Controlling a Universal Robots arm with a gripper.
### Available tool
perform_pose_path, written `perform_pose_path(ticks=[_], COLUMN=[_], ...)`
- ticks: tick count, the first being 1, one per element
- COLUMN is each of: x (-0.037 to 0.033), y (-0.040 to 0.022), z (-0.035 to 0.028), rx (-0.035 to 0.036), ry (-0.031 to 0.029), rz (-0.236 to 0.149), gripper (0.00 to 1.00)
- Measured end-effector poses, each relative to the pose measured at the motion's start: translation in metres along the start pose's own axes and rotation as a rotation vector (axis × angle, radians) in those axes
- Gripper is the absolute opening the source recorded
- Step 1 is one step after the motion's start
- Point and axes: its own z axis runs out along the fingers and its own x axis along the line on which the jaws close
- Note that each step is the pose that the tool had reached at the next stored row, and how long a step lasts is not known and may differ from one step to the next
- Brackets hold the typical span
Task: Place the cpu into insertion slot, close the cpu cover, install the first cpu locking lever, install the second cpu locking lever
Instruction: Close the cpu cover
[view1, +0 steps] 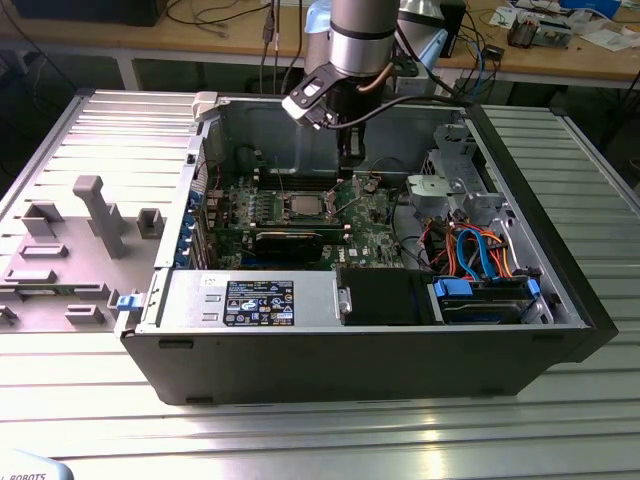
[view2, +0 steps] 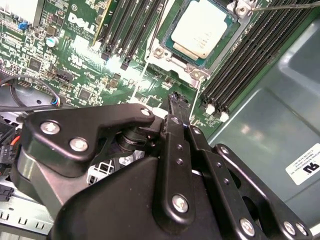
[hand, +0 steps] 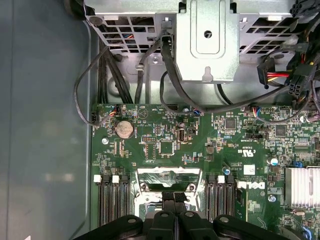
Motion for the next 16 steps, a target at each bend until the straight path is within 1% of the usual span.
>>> perform_pose_path(ticks=[13, 15, 16], x=[0.0000, 0.0000, 0.0000], y=[0.0000, 0.0020, 0.0020], z=[0.0000, 0.0001, 0.0001], rx=[0.0000, -0.0001, 0.0000], ry=[0.0000, -0.0001, -0.0001], rz=[-0.001, -0.001, 0.000], gripper=[0.11, 0.11, 0.11])
